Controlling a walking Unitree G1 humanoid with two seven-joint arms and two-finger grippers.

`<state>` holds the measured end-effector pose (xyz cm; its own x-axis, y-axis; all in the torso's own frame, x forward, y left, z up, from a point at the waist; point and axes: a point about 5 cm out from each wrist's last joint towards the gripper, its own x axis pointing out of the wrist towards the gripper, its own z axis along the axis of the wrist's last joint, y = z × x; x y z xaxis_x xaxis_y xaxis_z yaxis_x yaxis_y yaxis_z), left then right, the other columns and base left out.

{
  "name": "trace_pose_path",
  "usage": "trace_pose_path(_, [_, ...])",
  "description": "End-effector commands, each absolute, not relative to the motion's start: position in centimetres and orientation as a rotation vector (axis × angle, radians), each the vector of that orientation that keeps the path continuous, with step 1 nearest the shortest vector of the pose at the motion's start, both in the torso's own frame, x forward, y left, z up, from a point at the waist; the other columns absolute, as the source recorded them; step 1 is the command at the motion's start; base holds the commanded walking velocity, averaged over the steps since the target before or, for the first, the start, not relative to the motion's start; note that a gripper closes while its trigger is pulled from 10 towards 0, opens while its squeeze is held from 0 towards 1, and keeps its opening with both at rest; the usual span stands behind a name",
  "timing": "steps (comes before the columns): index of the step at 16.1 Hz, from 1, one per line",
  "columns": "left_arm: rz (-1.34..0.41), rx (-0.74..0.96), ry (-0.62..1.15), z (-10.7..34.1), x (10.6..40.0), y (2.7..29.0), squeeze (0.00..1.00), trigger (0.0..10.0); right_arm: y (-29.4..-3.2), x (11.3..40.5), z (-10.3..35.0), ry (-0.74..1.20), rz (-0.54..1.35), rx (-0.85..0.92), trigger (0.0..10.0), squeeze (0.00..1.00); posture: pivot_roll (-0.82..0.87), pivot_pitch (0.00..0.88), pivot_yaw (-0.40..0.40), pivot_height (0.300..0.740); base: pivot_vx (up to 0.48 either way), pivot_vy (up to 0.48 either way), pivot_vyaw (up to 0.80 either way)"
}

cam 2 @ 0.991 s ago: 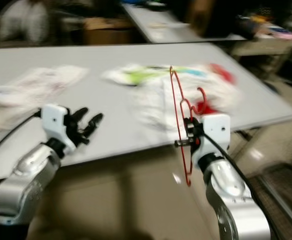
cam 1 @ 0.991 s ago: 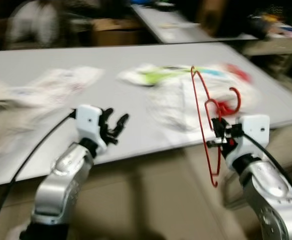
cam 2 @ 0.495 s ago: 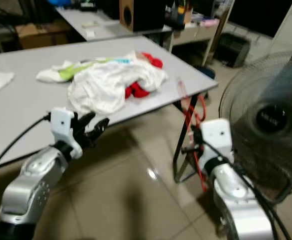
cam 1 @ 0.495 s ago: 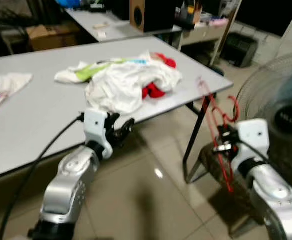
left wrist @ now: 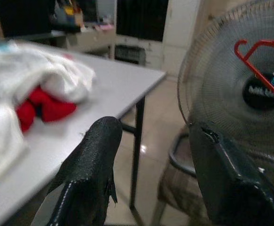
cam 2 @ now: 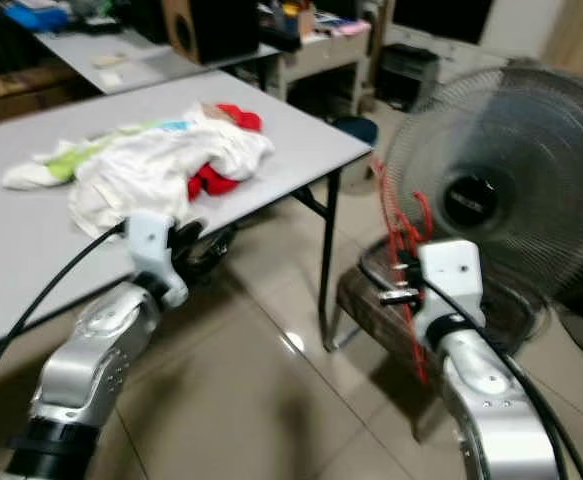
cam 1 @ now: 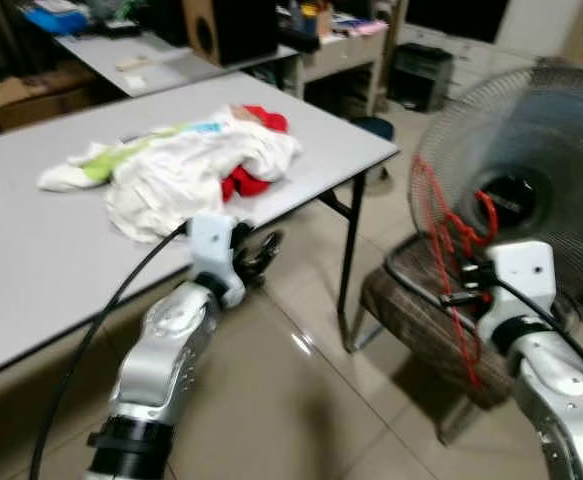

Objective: Hang hanger

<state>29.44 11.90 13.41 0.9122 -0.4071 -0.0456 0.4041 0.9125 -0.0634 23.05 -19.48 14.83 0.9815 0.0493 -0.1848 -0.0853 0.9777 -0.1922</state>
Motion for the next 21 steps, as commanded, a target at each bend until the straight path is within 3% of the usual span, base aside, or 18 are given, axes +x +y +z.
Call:
trace_pose_path(1, [-0.350,-0.018,0.064,13.2,29.6,13.2,0.00,10.0,-18.9,23.3,15.4,0.142,0.109,-0.199,10.0,0.00,-0.08,0.000,-0.019,0.740,0.334,0.000,-0.48])
trace_pose_path(11, [-0.264,0.000,0.047,12.9,30.1,13.9,0.00,10.0,-18.3,23.5,15.8,0.110,0.215,-0.279,10.0,0.00,-0.08,0.000,-0.028,0.740,0.337,0.000,0.00])
trace_pose_path(15, [-0.258,-0.002,0.043,13.0,30.1,13.9,0.00,10.0,-17.9,23.5,15.6,0.117,0.254,-0.322,10.0,0.00,-0.08,0.000,-0.029,0.740,0.340,0.000,0.72])
trace_pose_path(21, [-0.257,0.014,0.055,12.6,30.1,14.1,0.00,10.0,-17.5,23.1,15.4,0.114,0.279,-0.295,10.0,0.00,-0.09,0.000,-0.023,0.740,0.338,0.000,0.00])
